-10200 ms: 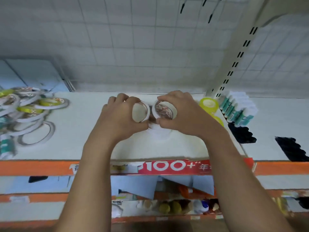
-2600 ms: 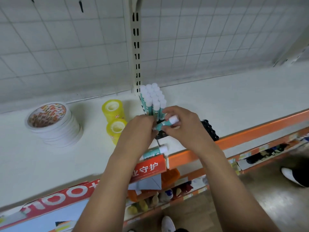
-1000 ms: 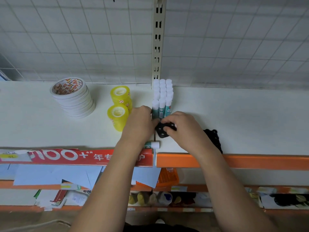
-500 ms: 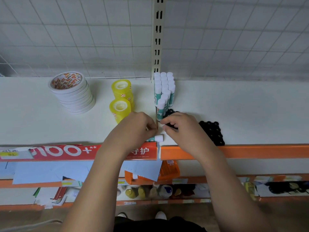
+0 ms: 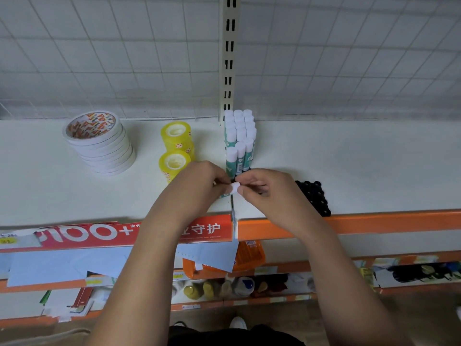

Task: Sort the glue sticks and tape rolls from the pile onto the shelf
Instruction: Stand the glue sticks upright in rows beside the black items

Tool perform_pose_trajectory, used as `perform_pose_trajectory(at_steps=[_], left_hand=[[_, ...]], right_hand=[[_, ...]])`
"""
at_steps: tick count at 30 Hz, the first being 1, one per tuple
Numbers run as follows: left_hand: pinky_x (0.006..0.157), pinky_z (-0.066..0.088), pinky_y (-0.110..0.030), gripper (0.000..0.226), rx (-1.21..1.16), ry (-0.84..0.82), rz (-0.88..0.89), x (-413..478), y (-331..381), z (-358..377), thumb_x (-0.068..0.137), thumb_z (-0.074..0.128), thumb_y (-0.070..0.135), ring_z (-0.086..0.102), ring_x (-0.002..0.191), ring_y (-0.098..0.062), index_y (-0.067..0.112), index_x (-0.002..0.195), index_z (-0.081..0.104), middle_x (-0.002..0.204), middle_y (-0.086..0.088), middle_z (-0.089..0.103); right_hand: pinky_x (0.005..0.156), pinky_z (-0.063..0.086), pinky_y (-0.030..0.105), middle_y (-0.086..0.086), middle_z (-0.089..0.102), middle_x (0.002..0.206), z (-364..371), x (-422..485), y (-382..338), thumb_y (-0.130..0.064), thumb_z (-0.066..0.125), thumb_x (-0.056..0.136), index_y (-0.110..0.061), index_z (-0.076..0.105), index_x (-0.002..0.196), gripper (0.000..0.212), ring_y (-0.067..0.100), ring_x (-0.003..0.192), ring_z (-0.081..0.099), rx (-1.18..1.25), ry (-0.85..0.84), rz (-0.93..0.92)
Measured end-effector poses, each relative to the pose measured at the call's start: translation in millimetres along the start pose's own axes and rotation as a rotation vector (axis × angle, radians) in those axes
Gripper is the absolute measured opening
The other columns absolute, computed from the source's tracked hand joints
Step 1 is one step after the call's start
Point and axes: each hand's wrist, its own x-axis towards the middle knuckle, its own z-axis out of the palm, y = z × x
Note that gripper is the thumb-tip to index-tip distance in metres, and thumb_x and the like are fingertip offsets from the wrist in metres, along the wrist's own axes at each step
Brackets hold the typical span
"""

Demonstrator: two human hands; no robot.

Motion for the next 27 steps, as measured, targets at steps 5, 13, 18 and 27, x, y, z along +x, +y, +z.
perform_pose_trajectory(at_steps=[5, 13, 18, 27], left_hand=[[0.067, 0.043, -0.028, 0.010, -0.005, 0.094, 0.063, 8, 11, 3, 0.086, 0.070, 0.024, 0.059, 0.076, -0.015, 0.020, 0.093, 0.076, 0.079, 0.006, 0.063], [0.074, 0.050, -0.041, 0.013, -0.045, 0.172, 0.084, 14, 21, 14, 0.084, 0.072, 0.022, 0.064, 0.078, -0.021, 0.013, 0.092, 0.077, 0.085, -0.004, 0.072], [0.074, 0.049, -0.040, 0.017, 0.140, 0.165, 0.046, 18, 24, 21, 0.087, 0.066, 0.028, 0.062, 0.085, -0.026, 0.018, 0.099, 0.074, 0.092, -0.006, 0.071], [0.080, 0.048, -0.037, 0.020, 0.169, 0.086, -0.010, 17, 25, 43, 0.083, 0.069, 0.026, 0.059, 0.100, -0.022, 0.023, 0.101, 0.075, 0.107, 0.001, 0.064]], right_hand=[[0.077, 0.043, 0.001, -0.021, 0.066, 0.099, -5, 4, 1, -0.030, 0.068, 0.089, -0.031, 0.066, 0.109, 0.020, -0.012, 0.095, 0.060, 0.083, 0.094, 0.057], [0.075, 0.051, 0.015, -0.014, 0.070, 0.100, -20, 8, 4, -0.027, 0.069, 0.088, -0.030, 0.069, 0.100, 0.013, -0.001, 0.084, 0.069, 0.267, 0.211, 0.096], [0.077, 0.054, 0.020, -0.014, 0.072, 0.093, -31, 16, 2, -0.024, 0.071, 0.086, -0.029, 0.070, 0.092, 0.008, 0.005, 0.087, 0.070, 0.269, 0.366, 0.044], [0.073, 0.046, 0.004, -0.012, 0.067, 0.094, -26, 25, 6, -0.015, 0.070, 0.087, -0.022, 0.066, 0.098, 0.013, -0.006, 0.084, 0.065, 0.125, 0.424, -0.096]])
